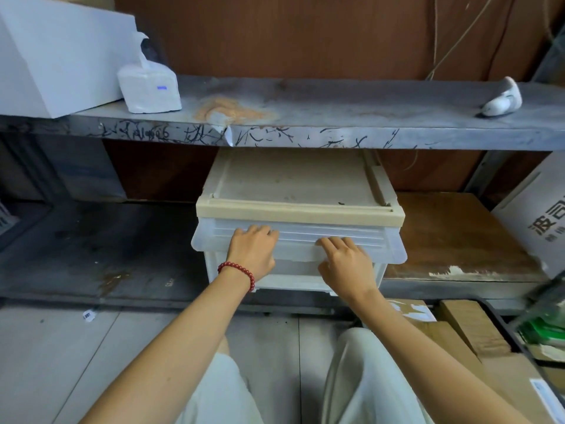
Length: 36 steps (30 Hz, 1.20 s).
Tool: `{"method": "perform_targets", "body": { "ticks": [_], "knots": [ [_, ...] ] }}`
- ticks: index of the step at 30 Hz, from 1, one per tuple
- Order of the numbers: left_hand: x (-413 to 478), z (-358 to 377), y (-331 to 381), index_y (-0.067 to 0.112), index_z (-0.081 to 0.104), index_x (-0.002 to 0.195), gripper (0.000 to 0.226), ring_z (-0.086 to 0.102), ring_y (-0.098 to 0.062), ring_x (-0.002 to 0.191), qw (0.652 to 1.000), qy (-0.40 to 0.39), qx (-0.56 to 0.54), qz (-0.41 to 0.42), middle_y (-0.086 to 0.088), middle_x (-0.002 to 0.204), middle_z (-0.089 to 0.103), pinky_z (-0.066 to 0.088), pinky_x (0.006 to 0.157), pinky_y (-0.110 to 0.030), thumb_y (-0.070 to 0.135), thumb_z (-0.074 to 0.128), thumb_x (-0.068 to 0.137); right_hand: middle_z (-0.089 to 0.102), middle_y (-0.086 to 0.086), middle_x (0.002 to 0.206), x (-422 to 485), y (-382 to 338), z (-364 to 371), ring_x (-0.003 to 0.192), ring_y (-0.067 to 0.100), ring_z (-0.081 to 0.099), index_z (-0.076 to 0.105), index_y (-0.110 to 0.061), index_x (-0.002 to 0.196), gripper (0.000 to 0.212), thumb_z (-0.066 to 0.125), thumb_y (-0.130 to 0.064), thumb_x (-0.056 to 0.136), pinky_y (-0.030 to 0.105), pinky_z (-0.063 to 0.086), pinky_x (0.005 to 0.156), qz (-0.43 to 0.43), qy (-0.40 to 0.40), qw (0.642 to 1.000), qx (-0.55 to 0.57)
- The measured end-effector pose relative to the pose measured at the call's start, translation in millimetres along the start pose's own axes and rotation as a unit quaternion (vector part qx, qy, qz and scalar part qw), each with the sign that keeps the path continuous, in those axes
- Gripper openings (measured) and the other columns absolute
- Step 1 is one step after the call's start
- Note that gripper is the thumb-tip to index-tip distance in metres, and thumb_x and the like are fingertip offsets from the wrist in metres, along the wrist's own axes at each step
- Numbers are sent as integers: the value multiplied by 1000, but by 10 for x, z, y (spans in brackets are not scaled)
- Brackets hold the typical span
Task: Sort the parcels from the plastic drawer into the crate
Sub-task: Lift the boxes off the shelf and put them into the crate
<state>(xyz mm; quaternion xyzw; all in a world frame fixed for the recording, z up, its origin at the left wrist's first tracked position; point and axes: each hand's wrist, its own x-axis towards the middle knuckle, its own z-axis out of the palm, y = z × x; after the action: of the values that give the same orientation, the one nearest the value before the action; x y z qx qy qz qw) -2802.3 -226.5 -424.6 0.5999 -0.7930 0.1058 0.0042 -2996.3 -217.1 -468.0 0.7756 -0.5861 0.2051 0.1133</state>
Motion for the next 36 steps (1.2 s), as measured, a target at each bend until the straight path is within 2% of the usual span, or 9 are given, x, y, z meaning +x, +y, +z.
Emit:
{"method": "perform_targets", "body": {
  "ticks": [3,6,9,11,18,24,29,32,36],
  "knots": [
    [-110,32,1,17,49,123,38,52,-21,106,1000,-8,-23,12,-2,119,53,43,74,-30,23,57,86,70,1,89,-169,-3,26,77,25,65,72,-15,98,44,83,-8,56,30,51,58,-4,27,999,42],
    [-244,74,42,19,49,116,37,51,-20,103,999,-21,-36,27,0,115,53,39,68,-28,27,62,82,66,-2,95,-319,3,-1,85,23,61,69,-18,104,43,83,-17,63,28,51,58,-11,1,999,48],
    [-378,106,114,20,47,118,39,50,-20,104,998,-9,-30,48,0,115,52,40,68,-28,32,61,83,58,-6,117,-377,40,-138,109,18,51,59,-26,124,42,68,-28,83,30,49,75,7,-76,996,42],
    [-471,89,127,21,47,118,40,51,-20,103,998,-9,-39,58,2,114,53,39,68,-28,37,61,83,55,-8,123,-436,68,-254,115,16,48,54,-31,128,44,64,-35,86,31,48,80,-5,-113,993,28],
    [-920,103,316,19,45,119,43,56,-23,104,986,-29,68,149,1,116,54,37,70,-29,42,57,84,53,-10,126,-838,-39,-474,115,16,51,50,-31,129,49,65,-43,84,29,42,71,-75,-193,977,-43],
    [-1082,151,224,23,49,117,41,51,-17,103,995,-22,-46,89,3,113,54,41,72,-26,42,61,83,56,-8,123,-980,-75,-442,114,16,52,53,-32,129,48,66,-43,84,29,47,76,-41,-159,986,-1],
    [-1125,293,219,24,46,124,44,50,-16,112,994,-32,-33,100,4,122,52,49,82,-30,43,59,86,53,-8,128,-1055,-83,-376,119,15,48,50,-31,134,50,64,-44,87,28,45,76,-39,-199,979,10],
    [-1103,348,189,26,46,131,45,50,-15,117,993,-38,-22,110,6,129,52,45,86,-30,44,53,90,51,-8,137,-1048,-71,-348,123,16,49,46,-33,138,56,59,-53,87,33,48,86,-32,-232,972,12],
    [-1064,402,142,28,41,138,51,43,-16,126,995,-22,-9,92,7,137,49,37,98,-34,48,46,92,45,-7,145,-1034,-136,-294,130,18,44,35,-34,146,68,50,-65,87,36,41,100,-31,-232,972,-12]
  ]
}}
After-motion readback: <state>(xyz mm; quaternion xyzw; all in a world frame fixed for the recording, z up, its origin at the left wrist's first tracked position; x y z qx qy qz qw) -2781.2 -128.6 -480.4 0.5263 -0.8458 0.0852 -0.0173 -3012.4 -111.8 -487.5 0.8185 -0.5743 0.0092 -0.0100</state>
